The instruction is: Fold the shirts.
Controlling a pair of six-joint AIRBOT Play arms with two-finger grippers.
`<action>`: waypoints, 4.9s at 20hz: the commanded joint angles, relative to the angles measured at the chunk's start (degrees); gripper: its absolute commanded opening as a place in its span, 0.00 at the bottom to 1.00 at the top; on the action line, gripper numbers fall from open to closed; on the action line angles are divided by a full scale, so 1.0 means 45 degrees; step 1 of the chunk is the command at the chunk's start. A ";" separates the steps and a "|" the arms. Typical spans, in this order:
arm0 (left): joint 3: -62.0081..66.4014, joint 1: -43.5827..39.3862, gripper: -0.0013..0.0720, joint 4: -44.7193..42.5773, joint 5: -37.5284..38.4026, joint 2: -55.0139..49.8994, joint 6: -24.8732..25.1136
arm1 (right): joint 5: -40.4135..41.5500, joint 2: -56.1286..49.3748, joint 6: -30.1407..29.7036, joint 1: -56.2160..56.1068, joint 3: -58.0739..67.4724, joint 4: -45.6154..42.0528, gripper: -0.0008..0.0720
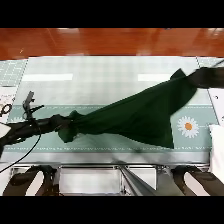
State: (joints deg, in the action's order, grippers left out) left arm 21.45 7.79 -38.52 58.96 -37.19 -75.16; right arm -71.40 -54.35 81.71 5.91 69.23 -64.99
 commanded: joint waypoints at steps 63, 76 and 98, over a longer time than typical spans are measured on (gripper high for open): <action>0.4833 0.4046 0.05 0.3055 0.3881 -0.8233 0.4308 | -0.0427 -0.6057 -0.2890 0.2331 -0.2963 0.4420 0.05; 1.5684 0.4881 0.04 0.3507 -0.0253 -0.1394 0.1355 | -0.0806 0.0277 -0.0908 0.3196 0.9520 0.3249 0.05; 0.9170 0.0884 0.05 -0.1967 -0.1554 -0.6484 0.1214 | 0.0335 0.0534 -0.0651 0.3196 -0.2793 -0.1574 0.05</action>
State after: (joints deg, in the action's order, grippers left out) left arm 62.67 15.64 -47.07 57.25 -55.46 -71.72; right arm -76.42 -43.27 80.62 20.25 60.36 -71.31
